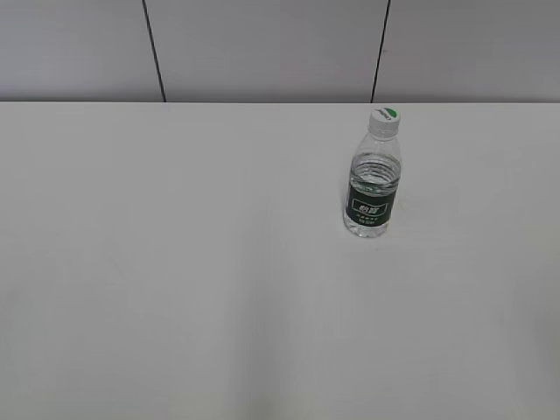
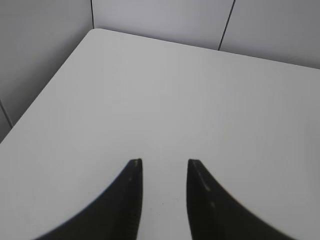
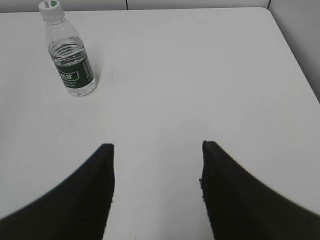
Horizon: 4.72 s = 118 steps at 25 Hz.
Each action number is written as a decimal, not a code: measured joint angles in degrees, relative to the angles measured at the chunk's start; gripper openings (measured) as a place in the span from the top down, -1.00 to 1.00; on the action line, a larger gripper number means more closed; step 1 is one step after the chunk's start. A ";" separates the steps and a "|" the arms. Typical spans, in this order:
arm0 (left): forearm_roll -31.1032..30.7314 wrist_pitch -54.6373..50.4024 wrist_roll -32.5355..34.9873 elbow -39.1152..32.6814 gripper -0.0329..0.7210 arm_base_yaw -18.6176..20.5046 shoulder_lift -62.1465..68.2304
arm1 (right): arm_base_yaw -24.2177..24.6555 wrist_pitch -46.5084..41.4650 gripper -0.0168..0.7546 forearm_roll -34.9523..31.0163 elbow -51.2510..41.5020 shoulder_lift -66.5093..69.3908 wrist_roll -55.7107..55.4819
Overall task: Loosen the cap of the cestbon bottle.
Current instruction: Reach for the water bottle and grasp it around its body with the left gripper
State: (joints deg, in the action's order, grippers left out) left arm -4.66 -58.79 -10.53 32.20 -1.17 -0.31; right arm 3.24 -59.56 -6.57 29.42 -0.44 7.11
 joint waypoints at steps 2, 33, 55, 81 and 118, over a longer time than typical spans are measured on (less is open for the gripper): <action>0.00 0.00 0.00 0.00 0.28 0.00 0.00 | 0.00 0.00 -0.16 0.00 0.00 0.00 0.00; 0.00 0.00 0.00 0.00 0.28 0.00 0.00 | 0.00 0.05 -0.16 0.00 0.00 0.00 -0.05; 10.20 21.18 5.95 2.74 -0.38 0.00 22.13 | 0.00 0.05 -0.16 0.02 0.00 0.00 -0.05; 11.81 54.41 23.00 2.74 -0.38 -18.88 58.91 | 0.00 0.11 -0.16 0.07 0.00 0.00 -0.05; -43.55 106.57 -9.60 15.11 -0.30 -22.51 109.81 | 0.00 0.21 -0.16 0.07 0.00 0.00 -0.05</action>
State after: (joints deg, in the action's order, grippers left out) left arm -48.21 47.78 -20.14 47.31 -23.68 109.50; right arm 3.24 -59.35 -6.51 29.42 -0.44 7.06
